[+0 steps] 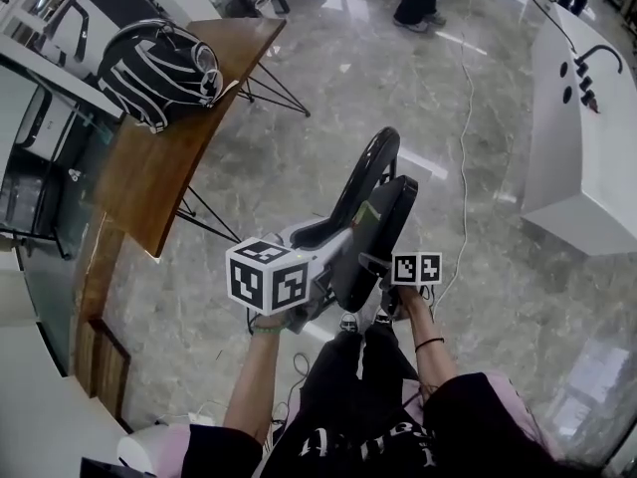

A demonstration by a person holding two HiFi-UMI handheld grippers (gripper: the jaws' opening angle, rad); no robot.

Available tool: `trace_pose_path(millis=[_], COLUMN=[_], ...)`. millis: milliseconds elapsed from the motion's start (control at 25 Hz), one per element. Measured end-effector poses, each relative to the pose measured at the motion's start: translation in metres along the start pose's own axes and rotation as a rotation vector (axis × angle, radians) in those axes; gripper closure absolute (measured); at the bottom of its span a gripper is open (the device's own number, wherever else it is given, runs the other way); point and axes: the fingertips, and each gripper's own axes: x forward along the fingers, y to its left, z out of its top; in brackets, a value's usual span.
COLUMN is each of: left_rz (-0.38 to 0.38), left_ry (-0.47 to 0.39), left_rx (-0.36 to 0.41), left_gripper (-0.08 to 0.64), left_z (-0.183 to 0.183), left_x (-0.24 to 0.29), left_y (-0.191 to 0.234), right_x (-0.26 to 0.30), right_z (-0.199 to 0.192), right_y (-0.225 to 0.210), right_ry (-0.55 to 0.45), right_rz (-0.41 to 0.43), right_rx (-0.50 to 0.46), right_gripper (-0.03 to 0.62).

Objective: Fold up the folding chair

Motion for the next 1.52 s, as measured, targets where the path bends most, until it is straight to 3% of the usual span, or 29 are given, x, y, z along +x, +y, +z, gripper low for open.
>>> trace_pose_path(millis=[240, 320, 440, 560, 760, 1120, 1520], left_rz=[0.080, 0.049, -0.067, -0.154, -0.137, -0.281, -0.297], left_ry=[0.031, 0.028, 0.013, 0.004, 0.046, -0.008, -0.040], left_rx=[0.058, 0.035, -0.027, -0.077, -0.054, -0.162, -0.218], left_gripper=[0.437, 0.437, 0.437, 0.437, 0.451, 0.451, 0.451], left_z=[0.006, 0.008, 0.014, 0.020, 0.023, 0.043, 0.041], left_x=[-0.010, -0.015, -0.022, -0.029, -0.044, -0.077, -0.114], left_y=[0.019, 0.029, 0.041, 0.053, 0.092, 0.176, 0.250], right_x=[0.029, 0.036, 0.044, 0.054, 0.081, 0.140, 0.212], right_z=[0.014, 0.017, 0.021, 0.028, 0.034, 0.053, 0.055], right_y=[0.030, 0.034, 0.036, 0.044, 0.060, 0.092, 0.125], right_ry=[0.013, -0.002, -0.017, -0.043, -0.053, -0.093, -0.085], right_rz=[0.022, 0.028, 0.026, 0.037, 0.029, -0.017, -0.053], right_rx=[-0.003, 0.028, 0.045, 0.072, 0.081, 0.116, 0.150], right_gripper=[0.330, 0.336, 0.426, 0.445, 0.449, 0.465, 0.486])
